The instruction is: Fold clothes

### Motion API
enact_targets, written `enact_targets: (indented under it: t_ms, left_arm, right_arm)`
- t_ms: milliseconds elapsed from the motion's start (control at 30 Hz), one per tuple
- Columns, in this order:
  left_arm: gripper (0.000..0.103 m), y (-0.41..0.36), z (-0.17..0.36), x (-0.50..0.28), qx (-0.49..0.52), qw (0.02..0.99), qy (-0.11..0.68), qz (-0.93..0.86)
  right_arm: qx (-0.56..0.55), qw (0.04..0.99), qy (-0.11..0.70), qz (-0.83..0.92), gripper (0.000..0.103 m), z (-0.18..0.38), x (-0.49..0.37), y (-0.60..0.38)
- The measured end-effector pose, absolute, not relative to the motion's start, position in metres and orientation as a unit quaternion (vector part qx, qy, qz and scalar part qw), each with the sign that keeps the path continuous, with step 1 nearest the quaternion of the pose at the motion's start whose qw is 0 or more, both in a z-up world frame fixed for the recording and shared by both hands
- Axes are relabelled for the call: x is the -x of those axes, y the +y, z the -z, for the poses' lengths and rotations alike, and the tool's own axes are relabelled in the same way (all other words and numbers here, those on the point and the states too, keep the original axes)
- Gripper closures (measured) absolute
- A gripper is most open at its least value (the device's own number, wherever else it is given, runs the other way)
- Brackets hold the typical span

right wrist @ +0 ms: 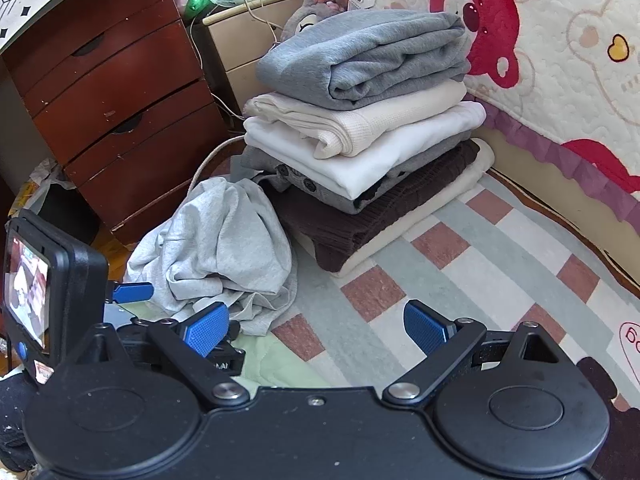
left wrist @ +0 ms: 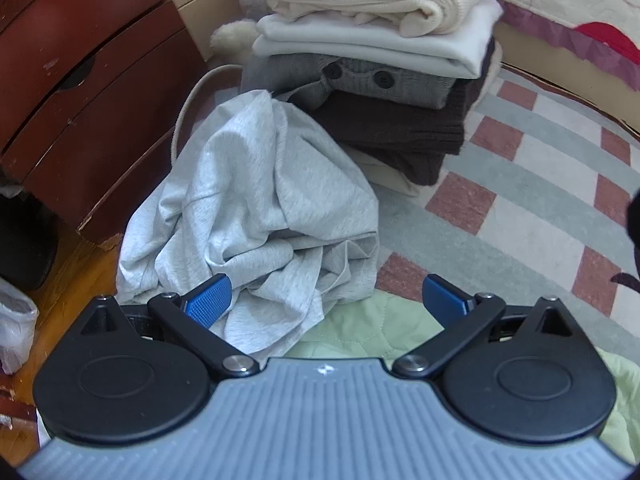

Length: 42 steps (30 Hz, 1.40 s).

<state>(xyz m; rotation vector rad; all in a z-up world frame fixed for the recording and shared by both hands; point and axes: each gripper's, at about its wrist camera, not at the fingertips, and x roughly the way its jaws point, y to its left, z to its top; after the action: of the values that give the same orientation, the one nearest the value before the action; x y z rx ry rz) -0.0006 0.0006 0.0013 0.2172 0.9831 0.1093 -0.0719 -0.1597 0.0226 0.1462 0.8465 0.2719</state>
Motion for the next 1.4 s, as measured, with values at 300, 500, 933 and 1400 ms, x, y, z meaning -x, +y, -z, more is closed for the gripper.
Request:
enact_targets:
  t_ms: [300,500,933,1400]
  left_arm:
    - [0.000,0.036,-0.017,0.009,-0.066,0.872,0.483,-0.050]
    - [0.000,0.035,-0.013,0.005,-0.069,0.868,0.487,-0.062]
    - [0.000,0.033,-0.012,0.005,-0.075,0.864,0.494,-0.064]
    - [0.000,0.035,-0.009,0.004,-0.069,0.859,0.503,-0.063]
  right_arm:
    - [-0.078,0.899,0.408,-0.136,0.006,-0.020,0.072,-0.162]
    - [-0.080,0.898,0.412,-0.131,0.006,-0.020,0.072,-0.161]
    - [-0.082,0.896,0.417,-0.126,0.006,-0.019,0.070,-0.161]
    - [-0.083,0.893,0.426,-0.119,0.006,-0.016,0.069,-0.160]
